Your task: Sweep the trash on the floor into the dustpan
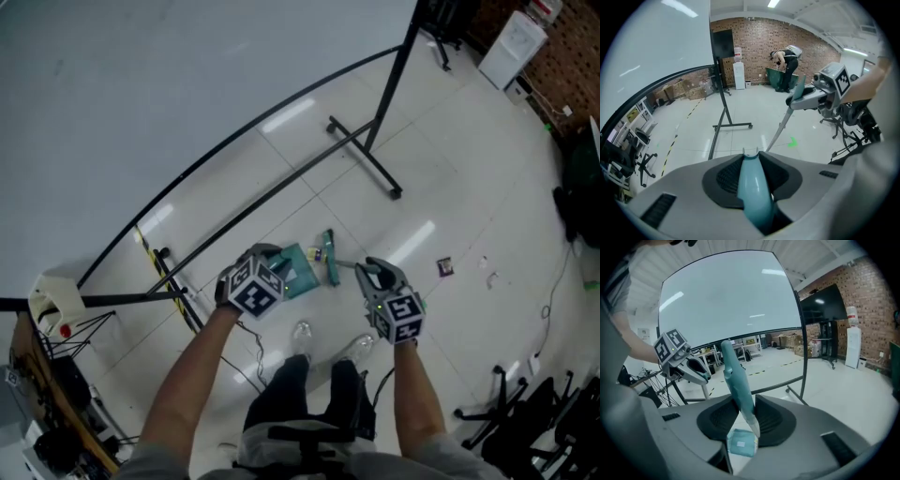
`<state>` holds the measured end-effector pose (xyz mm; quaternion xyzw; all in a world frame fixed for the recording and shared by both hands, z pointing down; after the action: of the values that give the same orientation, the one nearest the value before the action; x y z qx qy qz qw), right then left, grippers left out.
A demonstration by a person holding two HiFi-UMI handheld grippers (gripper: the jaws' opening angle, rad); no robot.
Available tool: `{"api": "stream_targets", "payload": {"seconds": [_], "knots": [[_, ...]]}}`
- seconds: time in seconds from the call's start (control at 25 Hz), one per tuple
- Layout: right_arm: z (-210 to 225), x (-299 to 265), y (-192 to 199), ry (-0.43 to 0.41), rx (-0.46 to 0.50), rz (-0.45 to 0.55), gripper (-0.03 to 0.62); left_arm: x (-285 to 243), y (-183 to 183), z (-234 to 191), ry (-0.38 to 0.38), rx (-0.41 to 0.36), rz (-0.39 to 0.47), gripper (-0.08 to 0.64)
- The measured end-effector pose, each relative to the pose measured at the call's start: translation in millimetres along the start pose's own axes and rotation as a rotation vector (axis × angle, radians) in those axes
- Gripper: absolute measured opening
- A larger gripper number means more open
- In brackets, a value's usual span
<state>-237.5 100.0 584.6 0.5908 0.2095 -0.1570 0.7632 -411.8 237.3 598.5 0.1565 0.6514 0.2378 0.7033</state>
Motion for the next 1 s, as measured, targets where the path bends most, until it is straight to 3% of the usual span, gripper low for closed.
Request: {"api": "stream_targets", "payload": {"seconds": [0.24,0.36,0.68,0.84,1.0], "knots": [[-23,-11,1,-0.136,-0.066,-0.009,0.114,-2,2,-6,-0.002,0.001,-0.004,0.100],[-22,-6,-7,-0.135,-0.090,0.018,0.110,-1,5,-8,0.007,0.006,-0.001,0.100],[10,64,-45,0.000,-0.102,0.176,0.103,-5,-17,25,0.104,-0.109,0.044,0.100],[48,132,-54,0.118,-0.124,0.263,0.103,-25,-74,59,0.153,-0.195,0.063,0.100],[100,197,-52,0.223,-0.088,0.306,0.103,-50,-138,103,0.189,-0.252,0.067,0.100]]}}
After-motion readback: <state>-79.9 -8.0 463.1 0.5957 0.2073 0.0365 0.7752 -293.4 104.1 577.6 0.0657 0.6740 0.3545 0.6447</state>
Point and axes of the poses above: the fingertips, and each gripper's own axes: x backward along the fingers, z to its right, y out of its underside, the point moved 6 cm from there along x, backward along the fingers, and after that the axes turned 4 degrees about -y, right-handed, at the moved point
